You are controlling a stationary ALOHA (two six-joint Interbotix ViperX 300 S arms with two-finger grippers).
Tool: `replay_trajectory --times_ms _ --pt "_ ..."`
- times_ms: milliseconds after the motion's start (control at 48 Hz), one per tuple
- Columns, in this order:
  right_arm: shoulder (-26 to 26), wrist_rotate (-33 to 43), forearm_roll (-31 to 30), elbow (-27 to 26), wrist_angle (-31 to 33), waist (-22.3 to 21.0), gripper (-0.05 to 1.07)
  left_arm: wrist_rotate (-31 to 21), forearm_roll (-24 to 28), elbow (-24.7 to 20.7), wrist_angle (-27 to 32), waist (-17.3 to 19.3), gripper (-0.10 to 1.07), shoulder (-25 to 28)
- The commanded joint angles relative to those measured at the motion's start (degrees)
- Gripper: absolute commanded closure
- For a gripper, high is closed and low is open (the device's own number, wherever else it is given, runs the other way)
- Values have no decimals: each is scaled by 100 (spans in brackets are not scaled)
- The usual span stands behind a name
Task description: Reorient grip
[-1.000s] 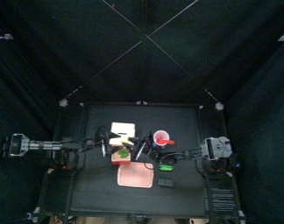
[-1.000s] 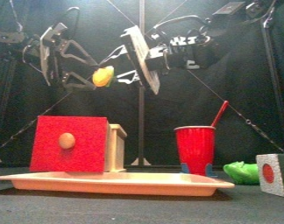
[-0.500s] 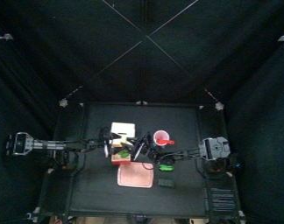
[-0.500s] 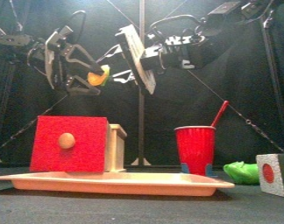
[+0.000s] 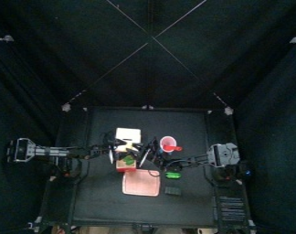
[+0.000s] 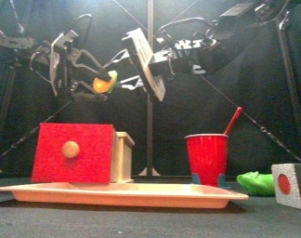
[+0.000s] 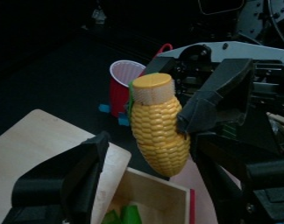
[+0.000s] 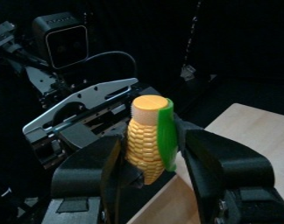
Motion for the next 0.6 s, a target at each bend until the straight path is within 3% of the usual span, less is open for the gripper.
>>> replay_trajectory --times_ms 0,229,500,583 --pt "-105 -18 -35 -141 -53 9 43 9 35 -114 -53 9 17 0" --pt "-97 -18 -97 -114 -53 18 37 9 70 -97 -53 18 34 -9" --pt "-123 -18 -431 -105 -53 53 3 18 70 9 -53 18 35 -97" --pt "-176 0 -642 -62 -53 62 -2 18 114 97 -44 26 35 -185"
